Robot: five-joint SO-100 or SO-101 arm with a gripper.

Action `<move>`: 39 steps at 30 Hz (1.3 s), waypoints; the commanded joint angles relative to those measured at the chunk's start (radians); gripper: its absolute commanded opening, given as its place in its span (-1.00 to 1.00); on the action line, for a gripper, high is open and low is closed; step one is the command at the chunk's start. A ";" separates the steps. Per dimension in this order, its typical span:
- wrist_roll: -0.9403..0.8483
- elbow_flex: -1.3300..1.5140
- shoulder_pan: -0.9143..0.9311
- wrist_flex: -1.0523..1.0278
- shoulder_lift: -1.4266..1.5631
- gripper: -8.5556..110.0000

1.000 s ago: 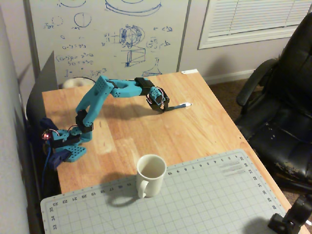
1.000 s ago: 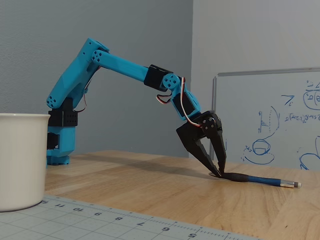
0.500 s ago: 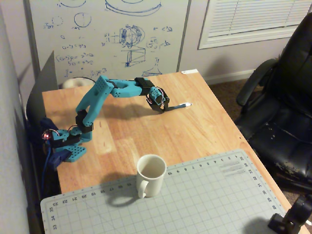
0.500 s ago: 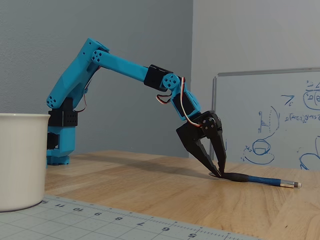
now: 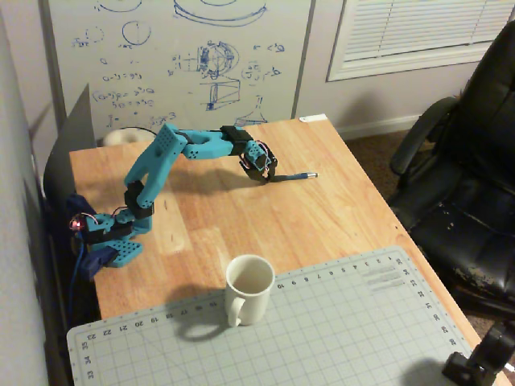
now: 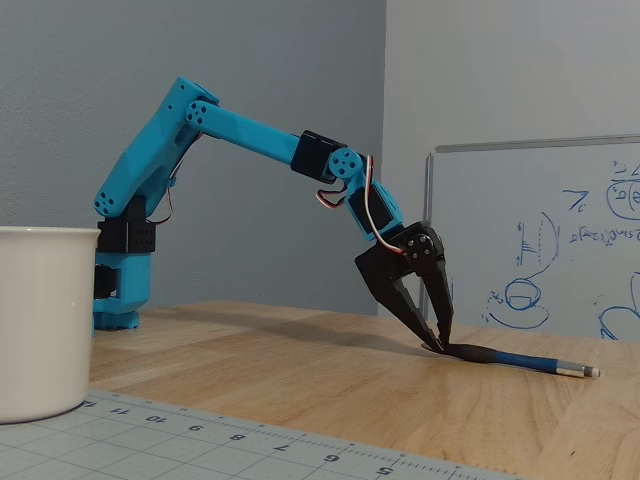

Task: Touch the pen.

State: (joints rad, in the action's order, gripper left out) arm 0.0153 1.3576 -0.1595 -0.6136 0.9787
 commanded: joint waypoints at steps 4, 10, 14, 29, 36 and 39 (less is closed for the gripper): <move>0.006 -0.103 -0.011 0.015 0.097 -0.85; 0.008 -0.104 -0.011 0.015 0.107 -0.85; 0.012 -0.104 -0.011 0.015 0.146 -0.85; 0.098 -0.100 -0.032 0.014 0.170 -0.85; 0.101 -0.123 -0.034 0.015 0.173 -0.85; 0.124 -0.161 -0.032 0.014 0.169 -0.85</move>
State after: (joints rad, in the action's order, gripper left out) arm 0.1120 1.3284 -0.1841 -0.6136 0.9802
